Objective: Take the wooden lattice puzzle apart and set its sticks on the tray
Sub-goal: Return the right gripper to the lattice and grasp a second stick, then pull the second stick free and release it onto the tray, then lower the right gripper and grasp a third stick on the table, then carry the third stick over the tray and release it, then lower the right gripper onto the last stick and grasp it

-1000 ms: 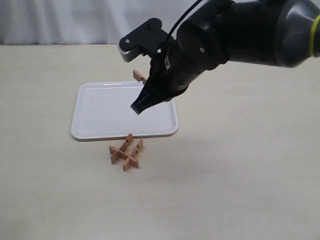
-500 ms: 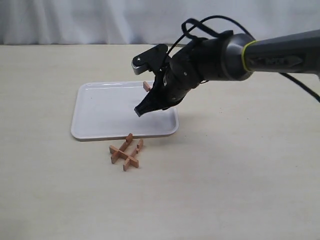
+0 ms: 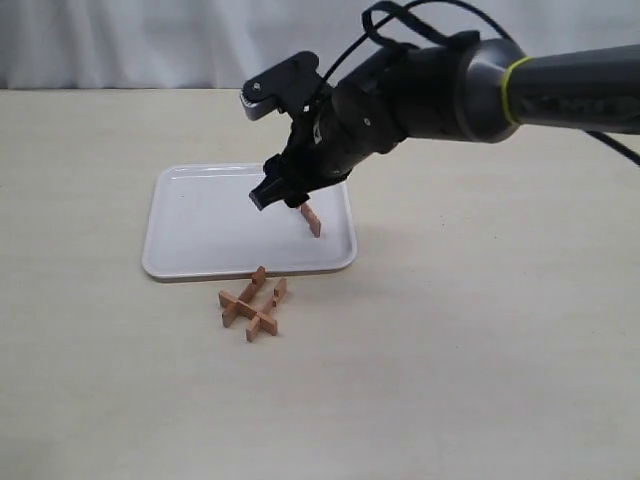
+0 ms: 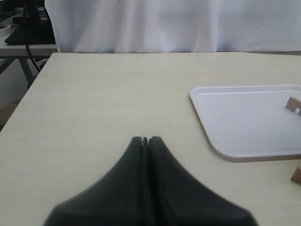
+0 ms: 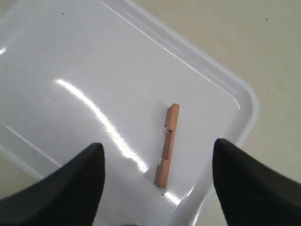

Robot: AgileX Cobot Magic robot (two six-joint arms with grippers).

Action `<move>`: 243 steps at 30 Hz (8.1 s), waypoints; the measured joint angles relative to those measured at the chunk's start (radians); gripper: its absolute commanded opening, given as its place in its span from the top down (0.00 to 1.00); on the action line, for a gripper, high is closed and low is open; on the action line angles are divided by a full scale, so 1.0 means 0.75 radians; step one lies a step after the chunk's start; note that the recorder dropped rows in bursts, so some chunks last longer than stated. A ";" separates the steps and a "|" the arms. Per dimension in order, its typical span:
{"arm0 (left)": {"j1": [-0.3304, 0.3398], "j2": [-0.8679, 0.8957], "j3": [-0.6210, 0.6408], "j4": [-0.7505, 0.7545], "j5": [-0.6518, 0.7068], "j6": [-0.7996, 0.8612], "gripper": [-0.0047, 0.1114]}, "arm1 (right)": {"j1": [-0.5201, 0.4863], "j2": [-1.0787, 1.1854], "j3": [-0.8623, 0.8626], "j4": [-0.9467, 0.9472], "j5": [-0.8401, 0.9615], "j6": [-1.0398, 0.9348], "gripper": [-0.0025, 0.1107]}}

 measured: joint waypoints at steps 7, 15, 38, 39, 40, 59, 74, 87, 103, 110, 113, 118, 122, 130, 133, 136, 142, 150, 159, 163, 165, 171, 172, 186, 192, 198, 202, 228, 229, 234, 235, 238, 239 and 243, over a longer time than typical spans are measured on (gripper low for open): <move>0.000 0.000 0.000 0.000 0.000 0.000 0.96 | 0.068 -0.118 -0.001 0.116 0.222 -0.143 0.43; 0.000 0.000 0.000 0.000 0.000 0.000 0.96 | 0.076 -0.113 0.066 0.499 0.396 -0.466 0.43; 0.000 0.000 0.000 0.000 0.000 0.000 0.96 | 0.184 -0.023 0.384 0.494 -0.010 -0.578 0.47; 0.000 0.000 0.000 0.000 0.000 0.000 0.96 | 0.184 -0.024 0.384 0.494 -0.020 -0.578 0.50; 0.000 0.000 0.000 0.000 0.000 0.000 0.96 | 0.184 -0.021 0.384 0.494 -0.027 -0.582 0.52; 0.000 0.000 0.000 0.000 0.000 0.000 0.96 | 0.184 0.027 0.387 0.513 -0.106 -0.661 0.74; 0.000 0.000 0.000 0.000 0.000 0.000 0.96 | 0.184 -0.077 0.387 0.518 -0.040 -0.715 0.94; 0.000 0.000 0.000 0.000 0.000 0.000 0.96 | 0.184 -0.263 0.385 0.518 -0.383 -0.651 0.94; 0.000 0.000 0.000 0.000 0.000 0.000 0.96 | 0.044 0.103 0.199 0.524 -0.638 -0.452 0.90; 0.000 0.000 0.000 0.000 0.000 0.000 0.96 | 0.000 0.096 0.196 0.551 -0.588 -0.447 0.36; 0.000 0.000 0.000 0.000 0.000 0.000 0.96 | 0.011 -0.019 0.194 0.551 -0.499 -0.447 0.36; 0.000 0.000 0.000 0.000 0.000 0.000 0.96 | 0.013 -0.179 0.181 0.551 -0.121 -0.472 0.36; 0.000 0.000 0.000 0.000 0.000 0.000 0.96 | 0.022 -0.124 0.181 0.540 0.158 -0.509 0.36; 0.000 0.000 0.000 0.000 0.000 0.000 0.96 | 0.147 -0.052 0.181 0.447 0.236 -0.476 0.14; 0.000 0.000 0.000 0.000 0.000 0.000 0.96 | 0.160 -0.032 0.181 0.433 0.226 -0.452 0.11; 0.000 0.000 0.000 0.000 0.000 0.000 0.96 | 0.160 -0.002 0.181 0.424 0.209 -0.442 0.11; 0.000 0.000 0.000 0.000 0.000 0.000 0.96 | 0.160 0.063 0.181 0.424 0.139 -0.428 0.11; 0.000 0.000 0.000 0.000 0.000 0.000 0.96 | 0.160 0.109 0.181 0.383 0.097 -0.417 0.26; 0.000 0.000 0.000 0.000 0.000 0.000 0.96 | 0.160 0.103 0.181 0.368 0.086 -0.454 0.94; 0.000 0.000 0.000 0.000 0.000 0.000 0.96 | 0.163 0.029 0.181 0.366 0.094 -0.546 0.94; 0.000 0.000 0.000 0.000 0.000 0.000 0.96 | 0.163 -0.051 0.149 0.364 0.084 -0.532 0.94; 0.000 0.000 0.000 0.000 0.000 0.000 0.96 | 0.163 -0.084 0.120 0.364 -0.276 -0.443 0.94; 0.000 0.000 0.000 0.000 0.000 0.000 0.96 | 0.163 -0.063 0.120 0.364 -0.344 -0.438 0.91; 0.000 0.000 0.000 0.000 0.000 0.002 0.96 | 0.163 0.210 0.120 0.364 -0.888 -0.381 0.11; 0.000 0.000 0.000 0.000 0.000 0.002 0.96 | 0.163 0.164 0.120 0.364 -0.855 -0.381 0.12; 0.000 0.000 0.000 0.000 0.000 0.002 0.96 | 0.164 0.073 0.120 0.364 -0.638 -0.381 0.12; 0.000 0.000 0.000 0.000 0.000 0.002 0.96 | 0.164 0.012 0.120 0.364 -0.427 -0.381 0.12; 0.000 0.000 0.000 0.000 0.000 0.002 0.96 | 0.165 0.116 0.120 0.453 0.101 -0.416 0.12; 0.000 0.000 0.000 0.000 0.000 0.002 0.96 | 0.168 0.118 0.120 0.453 0.091 -0.454 0.12; 0.000 0.000 0.000 0.000 0.000 0.002 0.96 | 0.168 0.121 0.120 0.453 0.016 -0.504 0.12; 0.000 0.000 0.000 0.000 0.000 0.002 0.96 | 0.168 0.121 0.120 0.453 -0.001 -0.505 0.12; 0.000 0.000 0.000 0.000 0.000 0.002 0.96 | 0.168 0.138 0.120 0.453 -0.049 -0.508 0.12; 0.000 0.000 0.000 0.000 0.000 0.002 0.96 | 0.168 0.144 0.120 0.453 -0.053 -0.509 0.12; 0.000 0.000 0.000 0.000 0.000 0.002 0.96 | 0.168 0.164 0.120 0.453 -0.059 -0.511 0.12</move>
